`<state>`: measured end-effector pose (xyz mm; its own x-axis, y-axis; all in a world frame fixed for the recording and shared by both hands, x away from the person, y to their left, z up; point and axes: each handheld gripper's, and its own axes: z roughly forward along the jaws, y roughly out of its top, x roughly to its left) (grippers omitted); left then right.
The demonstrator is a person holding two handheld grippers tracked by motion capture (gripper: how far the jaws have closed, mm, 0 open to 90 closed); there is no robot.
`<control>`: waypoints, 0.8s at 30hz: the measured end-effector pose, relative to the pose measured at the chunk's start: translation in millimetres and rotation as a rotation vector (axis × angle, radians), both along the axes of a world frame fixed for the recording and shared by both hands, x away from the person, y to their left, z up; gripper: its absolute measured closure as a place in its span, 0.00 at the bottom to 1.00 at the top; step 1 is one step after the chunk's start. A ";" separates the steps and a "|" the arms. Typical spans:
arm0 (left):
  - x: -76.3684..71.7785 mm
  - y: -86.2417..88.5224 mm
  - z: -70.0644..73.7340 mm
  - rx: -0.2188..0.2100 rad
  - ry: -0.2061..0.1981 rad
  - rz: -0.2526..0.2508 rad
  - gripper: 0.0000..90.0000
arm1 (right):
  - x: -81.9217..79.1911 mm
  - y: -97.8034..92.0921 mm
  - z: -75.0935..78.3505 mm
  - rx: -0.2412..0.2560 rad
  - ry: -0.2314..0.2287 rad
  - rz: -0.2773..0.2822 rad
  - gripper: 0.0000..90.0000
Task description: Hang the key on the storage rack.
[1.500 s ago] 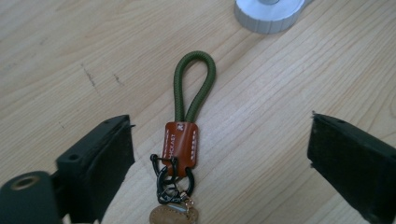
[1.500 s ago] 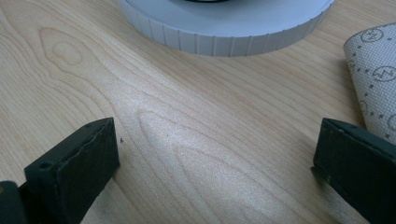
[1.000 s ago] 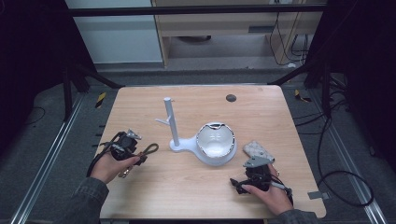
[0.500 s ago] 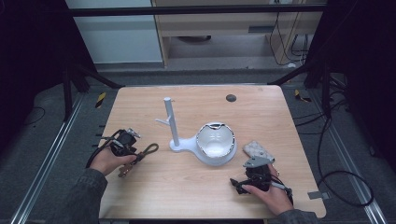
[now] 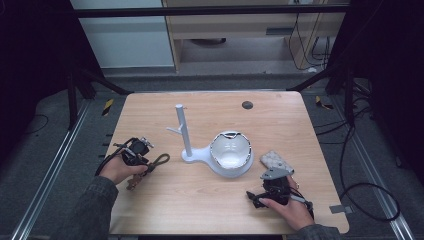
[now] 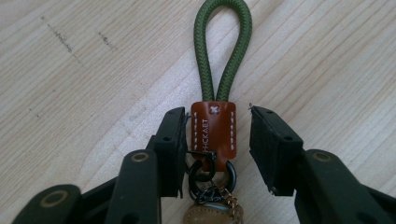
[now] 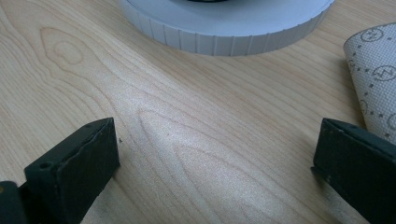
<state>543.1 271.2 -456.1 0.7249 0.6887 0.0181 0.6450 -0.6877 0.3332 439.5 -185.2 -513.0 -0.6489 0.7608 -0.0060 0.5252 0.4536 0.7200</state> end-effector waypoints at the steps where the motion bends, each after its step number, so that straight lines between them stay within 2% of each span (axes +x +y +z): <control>1: 0.2 0.3 -0.6 -0.003 0.000 -0.001 0.63 | 0.0 -0.2 0.0 0.000 -0.001 0.002 0.00; 12: 6.1 -1.9 -7.2 0.006 0.022 -0.016 0.66 | -0.2 -0.1 0.0 0.001 0.000 0.001 0.00; 15: 7.7 -1.7 -7.1 0.010 0.015 -0.021 0.67 | -0.2 0.0 0.0 0.000 0.000 0.000 0.00; 24: 8.2 -0.7 -8.3 0.013 0.030 -0.027 0.72 | -0.4 -0.1 0.1 -0.002 0.002 0.001 0.00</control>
<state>551.3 270.5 -464.5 0.7438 0.6684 0.0050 0.6354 -0.7093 0.3050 439.0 -185.3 -512.8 -0.6495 0.7603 -0.0058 0.5264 0.4552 0.7182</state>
